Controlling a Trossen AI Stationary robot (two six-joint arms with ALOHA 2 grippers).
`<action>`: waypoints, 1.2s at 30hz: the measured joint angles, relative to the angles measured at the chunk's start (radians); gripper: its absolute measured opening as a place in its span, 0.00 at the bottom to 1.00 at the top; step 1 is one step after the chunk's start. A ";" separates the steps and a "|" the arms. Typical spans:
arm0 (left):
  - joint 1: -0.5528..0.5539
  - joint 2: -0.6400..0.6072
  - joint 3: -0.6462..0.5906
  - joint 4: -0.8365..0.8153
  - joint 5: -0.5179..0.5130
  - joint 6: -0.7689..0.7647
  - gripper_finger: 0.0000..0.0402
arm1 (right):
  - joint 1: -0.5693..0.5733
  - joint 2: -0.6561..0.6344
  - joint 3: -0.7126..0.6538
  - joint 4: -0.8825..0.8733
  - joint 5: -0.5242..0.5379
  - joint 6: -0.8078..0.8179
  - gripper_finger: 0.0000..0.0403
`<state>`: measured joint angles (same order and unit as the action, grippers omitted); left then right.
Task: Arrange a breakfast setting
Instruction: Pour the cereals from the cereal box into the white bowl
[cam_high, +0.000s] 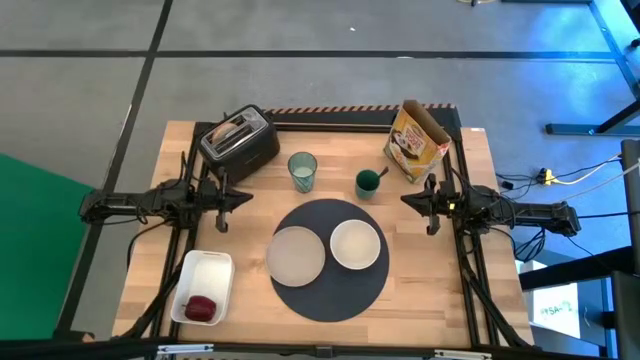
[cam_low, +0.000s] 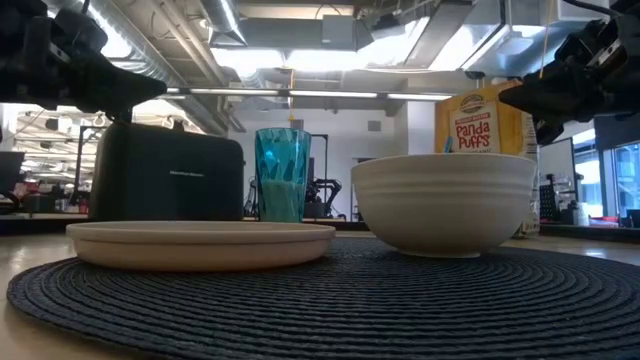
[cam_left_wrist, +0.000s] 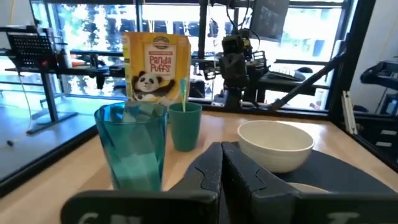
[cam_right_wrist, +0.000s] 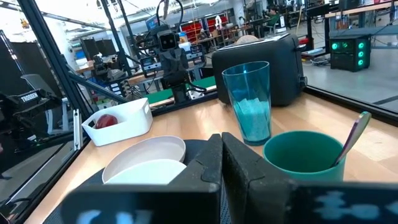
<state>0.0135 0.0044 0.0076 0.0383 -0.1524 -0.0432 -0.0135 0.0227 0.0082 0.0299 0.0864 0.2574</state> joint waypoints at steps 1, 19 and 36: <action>0.000 0.000 0.000 0.006 0.000 -0.001 0.00 | 0.000 0.000 0.000 0.000 0.000 0.000 0.00; 0.000 0.002 0.002 0.275 -0.297 -0.418 0.00 | 0.000 0.001 -0.001 0.131 0.252 0.353 0.00; -0.001 0.437 0.318 0.276 -0.253 -0.303 0.00 | 0.000 0.002 -0.001 0.043 0.290 0.466 0.00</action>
<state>0.0122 0.4412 0.3257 0.3147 -0.4058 -0.3463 -0.0135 0.0242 0.0071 0.0732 0.3768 0.7237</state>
